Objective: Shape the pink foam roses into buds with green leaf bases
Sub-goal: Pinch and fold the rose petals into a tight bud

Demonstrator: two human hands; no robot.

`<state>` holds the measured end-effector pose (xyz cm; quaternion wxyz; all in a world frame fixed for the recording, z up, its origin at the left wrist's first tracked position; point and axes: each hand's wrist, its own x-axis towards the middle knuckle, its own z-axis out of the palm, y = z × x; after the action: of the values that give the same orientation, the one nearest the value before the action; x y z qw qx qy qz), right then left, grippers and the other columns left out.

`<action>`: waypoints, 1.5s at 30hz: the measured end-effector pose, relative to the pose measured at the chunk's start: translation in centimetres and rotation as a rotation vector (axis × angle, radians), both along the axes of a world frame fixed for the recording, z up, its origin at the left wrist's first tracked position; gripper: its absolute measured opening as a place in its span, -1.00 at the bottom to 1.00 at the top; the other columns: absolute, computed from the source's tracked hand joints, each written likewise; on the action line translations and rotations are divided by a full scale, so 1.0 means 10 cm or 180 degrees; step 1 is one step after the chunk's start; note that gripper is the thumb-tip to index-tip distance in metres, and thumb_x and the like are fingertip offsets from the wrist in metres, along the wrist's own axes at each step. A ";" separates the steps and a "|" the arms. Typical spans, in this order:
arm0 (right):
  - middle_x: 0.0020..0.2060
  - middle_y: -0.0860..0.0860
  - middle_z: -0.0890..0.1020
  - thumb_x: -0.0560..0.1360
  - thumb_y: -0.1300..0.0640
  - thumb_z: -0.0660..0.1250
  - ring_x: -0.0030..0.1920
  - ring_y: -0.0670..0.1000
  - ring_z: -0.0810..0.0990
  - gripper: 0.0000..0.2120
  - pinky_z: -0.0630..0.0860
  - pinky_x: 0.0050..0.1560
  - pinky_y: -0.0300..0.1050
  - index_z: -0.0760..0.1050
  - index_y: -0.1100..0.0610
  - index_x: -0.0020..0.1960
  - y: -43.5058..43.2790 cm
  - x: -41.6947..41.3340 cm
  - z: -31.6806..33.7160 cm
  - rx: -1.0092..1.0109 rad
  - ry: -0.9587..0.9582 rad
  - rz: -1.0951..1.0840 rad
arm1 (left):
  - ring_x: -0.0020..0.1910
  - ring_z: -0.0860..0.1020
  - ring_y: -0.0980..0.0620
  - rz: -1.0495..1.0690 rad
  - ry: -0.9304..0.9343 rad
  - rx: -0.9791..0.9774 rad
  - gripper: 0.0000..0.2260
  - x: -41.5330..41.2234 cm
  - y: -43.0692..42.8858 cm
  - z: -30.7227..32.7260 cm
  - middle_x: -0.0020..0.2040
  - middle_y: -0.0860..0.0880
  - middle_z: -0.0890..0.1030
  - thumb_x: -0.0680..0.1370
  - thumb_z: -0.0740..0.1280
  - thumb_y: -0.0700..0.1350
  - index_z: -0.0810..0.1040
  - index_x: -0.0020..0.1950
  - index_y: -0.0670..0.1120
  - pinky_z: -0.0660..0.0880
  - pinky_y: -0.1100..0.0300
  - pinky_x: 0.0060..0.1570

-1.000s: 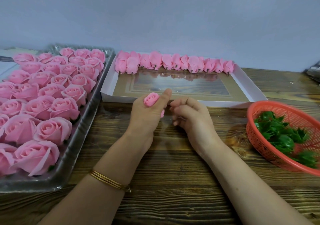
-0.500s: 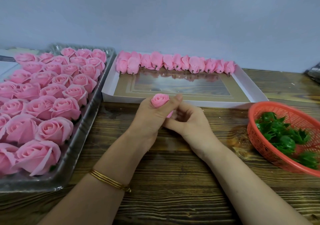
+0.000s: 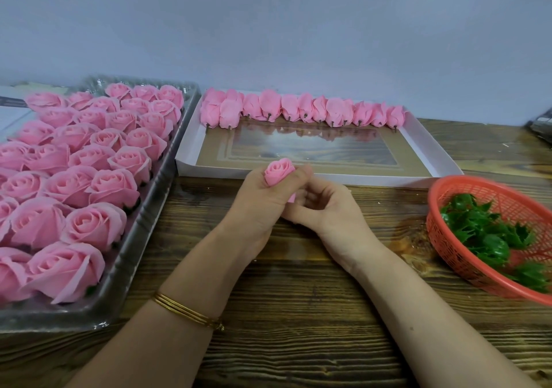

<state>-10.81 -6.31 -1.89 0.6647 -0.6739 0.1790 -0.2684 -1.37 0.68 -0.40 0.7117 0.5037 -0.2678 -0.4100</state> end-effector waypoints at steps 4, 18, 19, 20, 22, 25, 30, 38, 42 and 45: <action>-0.27 0.14 0.53 0.40 0.44 0.45 -0.19 0.07 0.45 -0.84 0.43 -0.03 -0.04 0.57 0.33 -0.04 0.02 0.01 0.00 -0.0027 -0.0032 -0.0174 | -0.28 0.61 0.04 -0.0032 -0.0032 -0.0092 -0.87 0.01 -0.01 -0.02 -0.25 -0.14 0.61 0.56 0.35 -0.20 0.59 -0.03 -0.27 0.59 0.25 -0.23; -0.22 0.16 0.60 0.35 0.41 0.48 -0.15 0.07 0.53 -0.77 0.48 0.02 -0.12 0.59 0.30 0.00 0.02 0.01 0.02 0.0056 -0.0029 0.0002 | -0.14 0.53 -0.14 0.0012 -0.0168 -0.0084 -0.73 0.00 0.01 0.01 -0.13 -0.27 0.53 0.56 0.34 -0.19 0.54 0.08 -0.42 0.57 0.10 -0.07; -0.25 0.11 0.60 0.35 0.44 0.48 -0.18 0.05 0.52 -0.75 0.49 -0.03 -0.15 0.58 0.28 0.00 0.04 0.02 0.02 -0.0085 0.0006 -0.0114 | -0.14 0.50 -0.14 0.0062 -0.0141 -0.0080 -0.78 -0.01 0.00 0.00 -0.14 -0.27 0.50 0.57 0.34 -0.19 0.55 0.06 -0.36 0.56 0.11 -0.07; -0.31 0.00 0.60 0.34 0.46 0.48 -0.24 -0.02 0.52 -0.73 0.49 -0.11 -0.23 0.58 0.23 -0.02 0.04 0.04 0.02 -0.0219 0.0023 -0.0227 | -0.13 0.46 -0.15 0.0095 -0.0127 -0.0079 -0.82 -0.01 -0.01 0.00 -0.14 -0.26 0.48 0.57 0.34 -0.19 0.55 0.03 -0.32 0.53 0.07 -0.05; -0.43 -0.15 0.56 0.32 0.46 0.49 -0.36 -0.14 0.48 -0.70 0.46 -0.23 -0.34 0.55 0.12 -0.11 0.03 0.04 0.01 -0.0403 0.0043 -0.0375 | -0.12 0.43 -0.16 0.0121 -0.0096 -0.0091 -0.84 -0.02 -0.01 -0.01 -0.15 -0.26 0.46 0.57 0.34 -0.19 0.53 -0.01 -0.31 0.46 0.00 -0.01; -0.44 -0.15 0.54 0.34 0.48 0.46 -0.35 -0.15 0.46 -0.74 0.44 -0.22 -0.34 0.58 0.16 -0.13 0.01 0.04 -0.01 -0.0339 0.0014 -0.0420 | -0.19 0.49 -0.13 0.0116 -0.0221 -0.0057 -0.85 -0.01 -0.02 -0.03 -0.21 -0.23 0.51 0.56 0.36 -0.22 0.57 -0.14 -0.31 0.53 0.10 -0.10; -0.26 0.13 0.59 0.31 0.34 0.44 -0.18 0.02 0.53 -0.73 0.46 -0.01 -0.15 0.59 0.35 0.00 0.00 0.02 -0.01 0.0382 -0.0137 0.0046 | -0.23 0.60 -0.01 -0.0287 -0.0243 -0.0095 -0.87 0.07 0.02 -0.01 -0.27 -0.12 0.62 0.41 0.44 -0.08 0.69 -0.23 -0.14 0.58 0.18 -0.14; -0.18 0.22 0.58 0.27 0.30 0.45 -0.14 0.08 0.53 -0.63 0.51 0.05 -0.07 0.58 0.33 0.07 -0.02 0.04 -0.02 0.0528 -0.0090 0.0046 | -0.22 0.59 -0.13 -0.0100 -0.0214 -0.0182 -0.64 0.05 0.01 -0.01 -0.22 -0.24 0.61 0.50 0.40 -0.13 0.53 0.03 -0.45 0.58 0.07 -0.15; -0.27 0.08 0.60 0.24 0.29 0.46 -0.18 0.01 0.53 -0.67 0.50 0.02 -0.07 0.60 0.26 0.01 0.00 0.04 -0.03 0.0107 -0.0010 -0.0218 | -0.19 0.57 -0.12 0.0020 -0.0294 -0.0116 -0.78 0.04 0.00 -0.05 -0.18 -0.28 0.55 0.54 0.37 -0.22 0.56 -0.01 -0.41 0.61 0.15 -0.11; -0.37 -0.04 0.56 0.24 0.30 0.43 -0.27 -0.09 0.50 -0.78 0.48 -0.11 -0.22 0.62 0.18 -0.11 -0.01 0.04 -0.04 0.0036 0.0019 -0.0251 | -0.21 0.57 -0.08 -0.0001 -0.0348 -0.0069 -0.89 0.03 0.01 -0.03 -0.23 -0.22 0.57 0.52 0.40 -0.23 0.58 -0.14 -0.28 0.59 0.13 -0.10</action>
<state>-10.39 -6.39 -2.32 0.6569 -0.6633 0.2089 -0.2914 -1.02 0.75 -0.74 0.7014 0.5176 -0.3107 -0.3790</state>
